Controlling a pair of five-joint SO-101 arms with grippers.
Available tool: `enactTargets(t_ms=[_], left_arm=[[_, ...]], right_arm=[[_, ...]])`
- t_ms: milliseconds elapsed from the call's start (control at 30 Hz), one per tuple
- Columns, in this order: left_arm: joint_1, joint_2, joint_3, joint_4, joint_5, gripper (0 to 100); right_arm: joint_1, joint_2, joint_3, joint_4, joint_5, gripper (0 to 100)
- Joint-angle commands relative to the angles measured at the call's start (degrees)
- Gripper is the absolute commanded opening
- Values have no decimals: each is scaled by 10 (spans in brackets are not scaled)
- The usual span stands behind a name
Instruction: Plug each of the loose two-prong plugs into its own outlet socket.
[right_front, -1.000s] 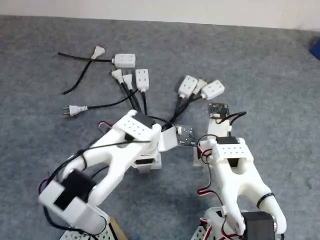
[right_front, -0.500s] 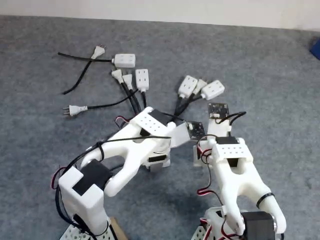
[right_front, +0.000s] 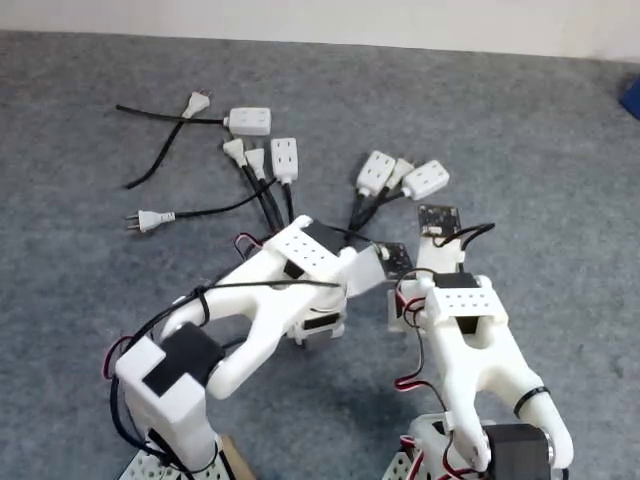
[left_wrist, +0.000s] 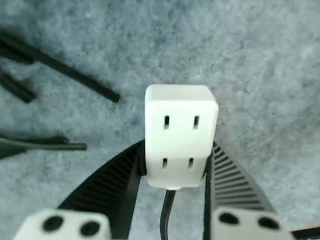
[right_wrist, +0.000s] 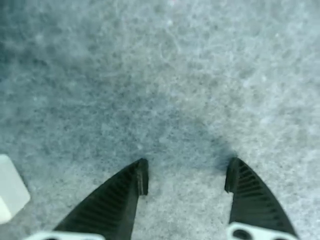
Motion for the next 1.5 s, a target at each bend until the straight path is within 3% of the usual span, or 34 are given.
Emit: enactTargets(t_ms=[0, 167, 400, 667, 1100, 1467], left_arm=[[-3, -84, 14, 4, 34, 180], [-4, -135, 44, 4, 37, 264], [-16, -151, 66, -16, 36, 277], [-128, -221, 57, -28, 71, 277], [-305, -407, 227, -290, 246, 277], [-306, -439, 258, -309, 264, 280]], right_arm=[[-3, -8, -3, -7, 0, 256], [-3, -8, -2, -7, 0, 256], [-3, -8, -2, -7, 0, 256], [-3, -8, -3, -7, 0, 256], [-2, -8, -4, -7, 0, 256], [10, -15, -4, -4, 0, 256]])
